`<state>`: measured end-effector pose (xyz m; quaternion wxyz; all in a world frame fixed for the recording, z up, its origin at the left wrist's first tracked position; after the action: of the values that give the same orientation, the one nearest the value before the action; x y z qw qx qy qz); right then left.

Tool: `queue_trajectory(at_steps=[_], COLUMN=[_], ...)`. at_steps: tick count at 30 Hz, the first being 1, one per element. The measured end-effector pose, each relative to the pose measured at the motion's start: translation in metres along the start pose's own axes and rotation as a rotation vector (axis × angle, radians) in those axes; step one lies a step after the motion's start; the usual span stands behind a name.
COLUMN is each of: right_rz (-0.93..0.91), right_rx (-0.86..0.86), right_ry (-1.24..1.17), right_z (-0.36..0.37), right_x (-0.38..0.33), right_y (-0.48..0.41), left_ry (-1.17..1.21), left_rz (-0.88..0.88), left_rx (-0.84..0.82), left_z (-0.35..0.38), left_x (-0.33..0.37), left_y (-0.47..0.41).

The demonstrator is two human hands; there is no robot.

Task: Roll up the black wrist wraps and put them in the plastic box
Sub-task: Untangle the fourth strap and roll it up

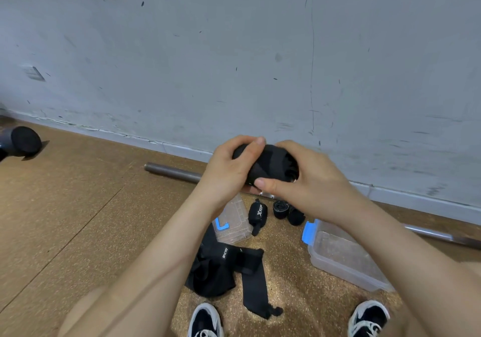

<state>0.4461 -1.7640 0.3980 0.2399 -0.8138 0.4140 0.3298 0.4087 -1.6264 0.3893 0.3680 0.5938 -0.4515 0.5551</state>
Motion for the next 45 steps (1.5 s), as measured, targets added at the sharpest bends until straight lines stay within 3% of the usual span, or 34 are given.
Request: queue_trajectory(at_steps=[7, 9, 14, 17, 20, 24, 27, 29, 33, 35, 37, 39, 42, 45], right_rz=[-0.294, -0.248, 0.317, 0.417, 0.341, 0.116, -0.012, -0.027, -0.048, 0.03, 0.202, 0.322, 0.374, 0.438], right_rx=[0.417, 0.246, -0.362, -0.608, -0.475, -0.261, -0.144, -0.05, -0.013, -0.09, -0.162, -0.214, -0.249, -0.03], right_ry=[0.519, 0.395, -0.683, -0.943, -0.949, -0.548, -0.036, 0.029, -0.183, -0.506, -0.938, -1.209, -1.257, -1.074], right_z=[0.024, 0.024, 0.028, 0.05, 0.051, 0.019, 0.008, 0.0, -0.013, -0.016, -0.018, -0.018, -0.004, 0.006], right_x=[-0.04, -0.04, -0.007, -0.006, -0.004, -0.001, 0.001, 0.0, 0.005, 0.014, 0.027, 0.034, 0.034, 0.052], right_y=[0.027, 0.023, 0.012, 0.021, 0.012, -0.003, -0.008, -0.009, -0.007, -0.003, 0.003, 0.01, 0.015, 0.011], left_ry=[0.304, 0.274, 0.037, 0.095, 0.174, 0.153, -0.049, -0.07, -0.226, -0.272, -0.146, -0.009, 0.01, 0.04], left_rz=[-0.08, -0.03, 0.185, 0.243, 0.127, -0.033, 0.11, 0.222, 0.431, 0.496, 0.462, 0.393, 0.331, 0.16], left_rx=[0.363, 0.394, 0.239, 0.159, 0.075, -0.108, 0.068, 0.194, 0.268, 0.284, 0.314, 0.332, 0.2, 0.136], left_z=[-0.016, -0.022, -0.011, -0.001, -0.001, 0.011, 0.016, 0.016, 0.03, 0.038, 0.038, 0.038, 0.058, 0.071], left_x=[-0.007, -0.003, 0.013, 0.016, 0.009, 0.005, 0.014, 0.023, 0.044, 0.05, 0.049, 0.047, 0.041, 0.013], left_y=[0.004, 0.004, 0.0, 0.0, -0.007, -0.01, -0.015, -0.018, -0.015, -0.01, -0.008, -0.007, 0.001, 0.0])
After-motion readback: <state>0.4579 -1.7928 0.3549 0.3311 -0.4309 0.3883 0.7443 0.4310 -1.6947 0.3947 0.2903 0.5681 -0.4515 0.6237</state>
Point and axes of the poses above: each hand's wrist, its own y-axis away from the middle knuckle, its own z-axis out of the palm, x = y × z, the point moved 7 cm from there along -y, towards the middle knuckle, and after that the axes turned 2 degrees about z, right-handed, at the moved point
